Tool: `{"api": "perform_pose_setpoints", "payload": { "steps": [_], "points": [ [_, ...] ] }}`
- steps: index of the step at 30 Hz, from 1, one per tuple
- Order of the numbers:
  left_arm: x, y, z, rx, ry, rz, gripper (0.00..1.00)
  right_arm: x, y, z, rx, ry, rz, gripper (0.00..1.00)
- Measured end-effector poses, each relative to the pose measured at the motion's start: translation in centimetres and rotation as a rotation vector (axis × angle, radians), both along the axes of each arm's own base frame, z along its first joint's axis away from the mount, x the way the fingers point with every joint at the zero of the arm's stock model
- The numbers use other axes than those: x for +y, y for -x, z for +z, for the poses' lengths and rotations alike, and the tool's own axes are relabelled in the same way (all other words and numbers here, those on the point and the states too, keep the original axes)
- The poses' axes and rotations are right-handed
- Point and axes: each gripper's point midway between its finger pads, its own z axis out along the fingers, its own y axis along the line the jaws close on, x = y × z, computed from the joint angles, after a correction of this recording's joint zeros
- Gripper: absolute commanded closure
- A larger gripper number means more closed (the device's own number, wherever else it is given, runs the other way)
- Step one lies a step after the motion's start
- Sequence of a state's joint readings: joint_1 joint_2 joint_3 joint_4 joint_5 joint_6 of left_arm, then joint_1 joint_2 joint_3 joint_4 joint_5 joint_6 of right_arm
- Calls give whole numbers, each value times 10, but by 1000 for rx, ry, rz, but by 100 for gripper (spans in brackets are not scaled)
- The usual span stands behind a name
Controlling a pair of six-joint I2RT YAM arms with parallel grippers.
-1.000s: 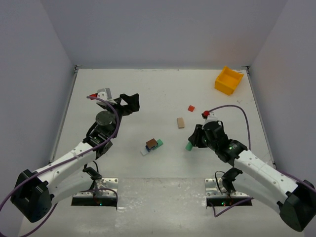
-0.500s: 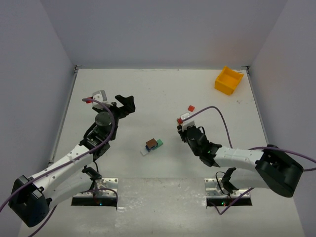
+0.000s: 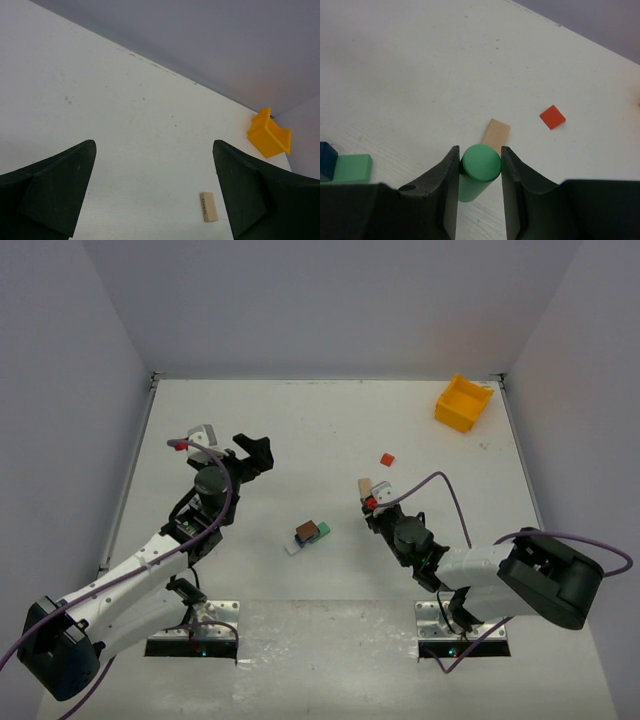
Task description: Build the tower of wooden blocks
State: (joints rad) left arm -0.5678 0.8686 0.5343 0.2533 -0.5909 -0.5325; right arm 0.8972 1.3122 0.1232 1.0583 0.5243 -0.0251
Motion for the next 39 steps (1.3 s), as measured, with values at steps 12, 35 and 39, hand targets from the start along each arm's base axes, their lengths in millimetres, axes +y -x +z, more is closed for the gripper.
{"api": "perform_pose_setpoints", "payload": {
  "steps": [12,35,39],
  "points": [
    [-4,5,-6,29,-14,-39,0,72,31,68,-121,-149,415,100],
    [-3,16,-9,46,-21,-72,0,160,81,58,-128,12,838,100],
    [-4,16,-11,52,-24,-73,0,163,77,51,-112,28,831,100]
  ]
}}
